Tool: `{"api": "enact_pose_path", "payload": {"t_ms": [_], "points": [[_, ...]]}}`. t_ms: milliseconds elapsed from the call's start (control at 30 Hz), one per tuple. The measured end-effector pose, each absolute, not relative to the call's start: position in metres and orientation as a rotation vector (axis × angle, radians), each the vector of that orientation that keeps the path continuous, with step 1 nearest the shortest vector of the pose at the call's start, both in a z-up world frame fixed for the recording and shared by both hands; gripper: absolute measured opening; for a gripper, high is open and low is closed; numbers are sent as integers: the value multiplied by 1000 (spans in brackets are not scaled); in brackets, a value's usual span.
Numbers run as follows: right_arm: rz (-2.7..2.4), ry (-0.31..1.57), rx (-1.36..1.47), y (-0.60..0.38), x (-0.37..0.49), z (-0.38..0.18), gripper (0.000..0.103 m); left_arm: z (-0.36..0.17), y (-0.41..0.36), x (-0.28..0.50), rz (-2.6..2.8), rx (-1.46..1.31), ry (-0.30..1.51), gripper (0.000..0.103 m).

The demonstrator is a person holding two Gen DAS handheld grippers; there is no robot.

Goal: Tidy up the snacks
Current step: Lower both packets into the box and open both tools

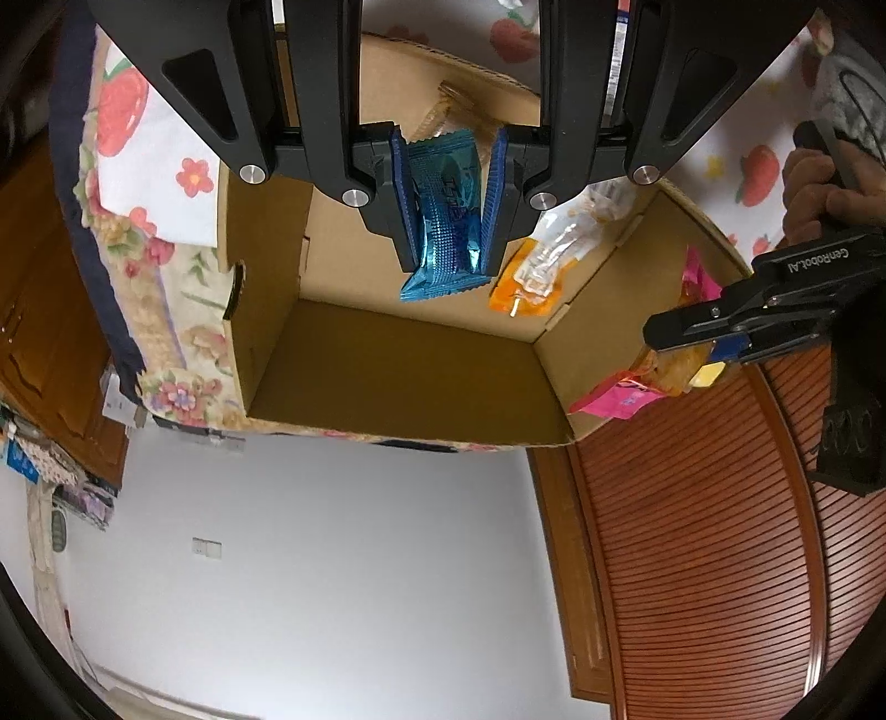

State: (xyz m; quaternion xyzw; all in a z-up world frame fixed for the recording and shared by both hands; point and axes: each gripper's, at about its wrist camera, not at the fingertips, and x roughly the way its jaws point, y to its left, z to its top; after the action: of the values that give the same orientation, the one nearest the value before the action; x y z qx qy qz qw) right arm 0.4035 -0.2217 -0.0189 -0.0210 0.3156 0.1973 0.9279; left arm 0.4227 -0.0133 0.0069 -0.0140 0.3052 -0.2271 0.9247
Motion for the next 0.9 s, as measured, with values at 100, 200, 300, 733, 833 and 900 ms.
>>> {"api": "enact_pose_path", "payload": {"t_ms": [100, 200, 300, 733, 833, 900], "points": [[393, 654, -47, -224, 404, -19, 20, 3, -13, 424, -464, -23, 639, 41], [387, 666, -44, -225, 407, -22, 21, -3, -13, 428, -451, -18, 676, 42], [374, 687, -46, -226, 409, -26, 23, -9, -13, 427, -438, -22, 709, 46], [382, 663, -40, -227, 360, -7, 60, 9, -12, 388, -434, 24, 659, 74], [375, 663, -31, -234, 333, -4, 60, 12, -1, 369, -427, 10, 636, 80], [364, 668, -35, -236, 314, -7, 60, 13, 6, 356, -426, 6, 632, 80]]}}
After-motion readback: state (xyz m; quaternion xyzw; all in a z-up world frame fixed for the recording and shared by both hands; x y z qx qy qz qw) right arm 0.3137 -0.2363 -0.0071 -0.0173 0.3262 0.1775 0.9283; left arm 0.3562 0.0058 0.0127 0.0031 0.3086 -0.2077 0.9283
